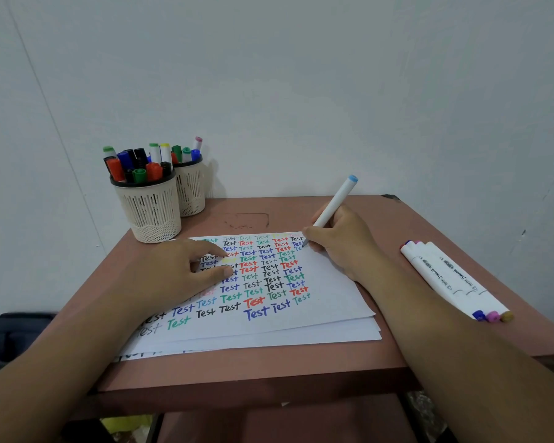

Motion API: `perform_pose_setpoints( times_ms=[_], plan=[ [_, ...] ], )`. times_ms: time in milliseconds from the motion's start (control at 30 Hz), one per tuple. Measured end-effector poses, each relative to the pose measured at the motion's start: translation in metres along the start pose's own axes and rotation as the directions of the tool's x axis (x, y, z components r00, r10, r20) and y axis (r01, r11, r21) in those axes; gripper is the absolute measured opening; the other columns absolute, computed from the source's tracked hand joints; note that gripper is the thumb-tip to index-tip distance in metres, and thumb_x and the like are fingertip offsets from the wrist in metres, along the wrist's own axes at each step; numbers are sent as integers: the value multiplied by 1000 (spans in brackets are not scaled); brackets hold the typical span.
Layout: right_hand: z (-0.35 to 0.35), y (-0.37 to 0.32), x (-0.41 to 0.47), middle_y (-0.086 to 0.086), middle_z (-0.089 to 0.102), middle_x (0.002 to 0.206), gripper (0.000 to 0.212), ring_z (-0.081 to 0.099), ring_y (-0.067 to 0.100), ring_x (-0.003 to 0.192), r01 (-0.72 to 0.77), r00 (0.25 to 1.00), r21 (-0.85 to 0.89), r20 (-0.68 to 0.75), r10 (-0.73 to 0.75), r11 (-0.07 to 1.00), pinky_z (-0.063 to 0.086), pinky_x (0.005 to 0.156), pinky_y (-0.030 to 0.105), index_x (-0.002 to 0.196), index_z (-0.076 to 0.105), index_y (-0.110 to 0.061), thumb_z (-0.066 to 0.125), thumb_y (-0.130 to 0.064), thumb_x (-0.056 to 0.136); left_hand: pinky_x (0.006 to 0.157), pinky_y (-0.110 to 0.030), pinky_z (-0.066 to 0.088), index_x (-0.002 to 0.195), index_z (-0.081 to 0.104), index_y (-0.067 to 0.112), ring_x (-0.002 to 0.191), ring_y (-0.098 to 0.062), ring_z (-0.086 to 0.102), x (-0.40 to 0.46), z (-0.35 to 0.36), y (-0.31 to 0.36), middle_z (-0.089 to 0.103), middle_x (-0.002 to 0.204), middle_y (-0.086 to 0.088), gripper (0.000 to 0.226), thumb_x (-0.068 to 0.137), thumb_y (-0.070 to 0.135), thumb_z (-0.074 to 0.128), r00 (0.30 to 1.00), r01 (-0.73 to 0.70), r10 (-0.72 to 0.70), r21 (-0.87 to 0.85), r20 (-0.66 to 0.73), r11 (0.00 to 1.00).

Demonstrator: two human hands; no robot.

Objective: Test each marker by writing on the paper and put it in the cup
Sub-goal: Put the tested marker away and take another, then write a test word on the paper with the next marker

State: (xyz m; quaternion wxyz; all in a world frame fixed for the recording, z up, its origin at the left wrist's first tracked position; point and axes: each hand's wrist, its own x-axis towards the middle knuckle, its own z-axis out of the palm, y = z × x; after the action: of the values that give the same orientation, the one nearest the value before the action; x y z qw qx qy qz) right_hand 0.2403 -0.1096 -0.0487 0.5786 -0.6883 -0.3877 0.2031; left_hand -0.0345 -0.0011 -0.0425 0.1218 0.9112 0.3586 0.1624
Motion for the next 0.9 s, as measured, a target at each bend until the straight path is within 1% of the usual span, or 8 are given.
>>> perform_pose_setpoints(
  times_ms=[133,233,333,367,467,500,600,900],
  plan=[
    [0,-1,-1,10,64,81,21,64,19,66,-6,1000,6,7,6,1000,56,65,31,91,59,-12,74,0,84,59,-30,43,117,63,53,63,-9,57,1,1,-2,57,68,5,50,78,81,50,1000,0,0,-4,-8,1000],
    [0,-2,-1,9,62,81,21,64,19,68,-6,1000,13,6,6,1000,58,68,34,90,58,-12,71,3,85,57,-30,40,115,64,52,61,-7,55,0,2,-2,56,65,5,47,79,79,52,1000,4,-4,-15,-20,1000],
    [0,-1,-1,9,63,82,20,66,20,71,-6,1000,3,14,6,1000,61,72,37,91,59,-12,73,1,85,57,-29,40,115,63,53,60,-7,55,0,1,-2,56,65,6,47,79,80,52,1000,6,-6,-16,-12,1000],
    [0,-1,-1,10,64,83,19,67,21,72,-5,1000,6,14,5,1000,61,72,38,91,60,-13,74,0,85,58,-29,41,116,62,53,61,-8,55,0,1,-2,56,67,6,48,78,81,51,1000,6,-6,-12,-9,1000],
    [0,0,0,10,66,82,19,66,21,69,5,1000,11,-26,-5,1000,57,64,31,89,60,-14,74,-2,84,57,-28,39,116,62,53,63,-8,56,0,0,-1,57,68,6,47,79,80,51,1000,7,-7,2,-9,1000],
    [0,0,0,10,67,82,19,67,21,68,8,999,11,-39,-8,1000,56,64,31,89,60,-14,73,-2,83,57,-27,39,116,62,53,63,-8,56,0,0,0,57,69,6,46,80,80,51,1000,8,-8,6,-8,1000],
    [0,1,0,11,68,82,18,68,22,69,11,998,6,-56,-10,1000,59,67,37,89,60,-14,73,-3,83,57,-27,40,116,61,53,65,-8,56,0,0,0,57,70,6,47,79,80,50,1000,7,-7,10,-6,1000],
    [0,1,0,11,67,82,18,68,21,69,12,998,-8,-58,-13,1000,61,71,41,91,60,-14,73,-3,83,56,-26,38,117,61,50,66,-8,56,0,1,-1,57,70,7,49,80,80,51,1000,8,-8,9,-12,1000]
  ],
)
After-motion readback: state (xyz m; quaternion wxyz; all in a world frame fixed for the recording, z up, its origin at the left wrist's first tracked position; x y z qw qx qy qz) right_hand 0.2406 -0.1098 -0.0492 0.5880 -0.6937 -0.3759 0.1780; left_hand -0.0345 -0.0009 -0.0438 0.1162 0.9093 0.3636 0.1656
